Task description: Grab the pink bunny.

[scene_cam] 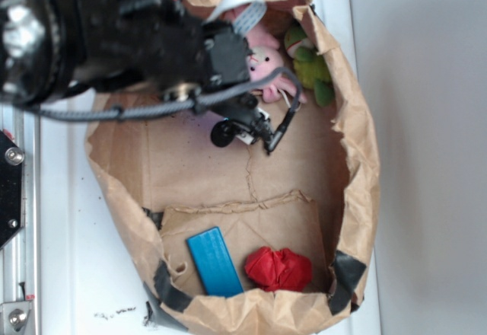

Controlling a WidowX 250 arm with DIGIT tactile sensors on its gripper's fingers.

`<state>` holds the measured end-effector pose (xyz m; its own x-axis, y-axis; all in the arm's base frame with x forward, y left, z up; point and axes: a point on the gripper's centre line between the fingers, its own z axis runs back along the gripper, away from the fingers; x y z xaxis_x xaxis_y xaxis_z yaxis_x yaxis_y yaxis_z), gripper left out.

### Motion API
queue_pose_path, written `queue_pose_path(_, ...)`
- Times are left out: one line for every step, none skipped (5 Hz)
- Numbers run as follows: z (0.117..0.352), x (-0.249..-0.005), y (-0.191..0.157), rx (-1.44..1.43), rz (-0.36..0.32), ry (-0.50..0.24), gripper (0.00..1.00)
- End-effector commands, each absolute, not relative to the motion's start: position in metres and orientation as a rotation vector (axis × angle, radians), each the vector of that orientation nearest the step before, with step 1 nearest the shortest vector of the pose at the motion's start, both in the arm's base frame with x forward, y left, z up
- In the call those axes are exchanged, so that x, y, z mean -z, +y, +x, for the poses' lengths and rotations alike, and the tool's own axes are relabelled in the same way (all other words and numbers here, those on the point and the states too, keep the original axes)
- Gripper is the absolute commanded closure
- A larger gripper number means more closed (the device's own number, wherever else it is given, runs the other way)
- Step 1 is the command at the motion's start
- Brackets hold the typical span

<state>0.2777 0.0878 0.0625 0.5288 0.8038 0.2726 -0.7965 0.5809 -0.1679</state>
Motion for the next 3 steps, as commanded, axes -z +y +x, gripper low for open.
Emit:
queue_pose_path(0.2917,-0.0890,0.1262,-1.083,-0.038,-0.368,0.00)
queue_pose_path(0.2958,-0.0858,0.1262,-1.137,-0.010,-0.405,0.00)
queue_pose_path(0.3016,-0.0828,0.1290,-1.213,0.011,-0.445,0.00)
